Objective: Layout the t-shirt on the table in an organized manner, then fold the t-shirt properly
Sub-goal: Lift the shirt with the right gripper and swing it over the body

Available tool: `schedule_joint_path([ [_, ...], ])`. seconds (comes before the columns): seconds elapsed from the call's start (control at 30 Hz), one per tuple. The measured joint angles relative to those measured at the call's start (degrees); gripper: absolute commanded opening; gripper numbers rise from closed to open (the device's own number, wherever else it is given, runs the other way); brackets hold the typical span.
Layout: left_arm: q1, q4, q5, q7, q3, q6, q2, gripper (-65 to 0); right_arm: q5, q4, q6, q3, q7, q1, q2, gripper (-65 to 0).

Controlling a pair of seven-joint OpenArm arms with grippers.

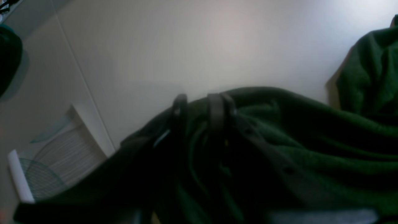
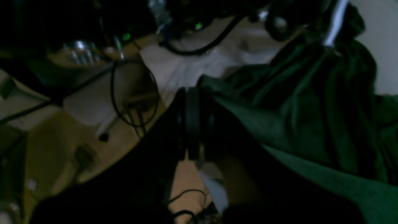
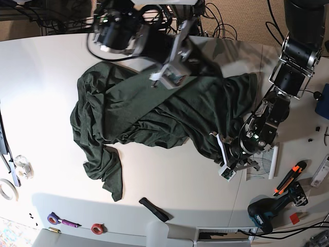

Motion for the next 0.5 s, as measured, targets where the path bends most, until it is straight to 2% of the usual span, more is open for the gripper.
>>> schedule_joint_path([
  [0.07,-0.02,0.0,-0.13,-0.04,0.0,0.02,-0.02,-51.6,-4.04,0.0,0.0,-3.41,0.9,0.0,0.02,-65.0],
  [0.17,0.0,0.0,-0.15,0.02,0.0,0.0,-0.02,-51.6,-8.68,0.0,-0.26,-4.74,5.03,0.42,0.98,-65.0],
  [0.27,-0.02,0.0,-0.17,1.03,0.0,0.0,0.0,-51.6,-13.4,-3.13,-2.78,-4.42,9.05,1.4,1.29,-65.0],
  [0.5,-0.02,0.0,-0.15,0.87,0.0,0.0,0.31,-51.6,-13.4,-11.32,-2.56,-4.44,12.61,3.23,1.79,-65.0],
])
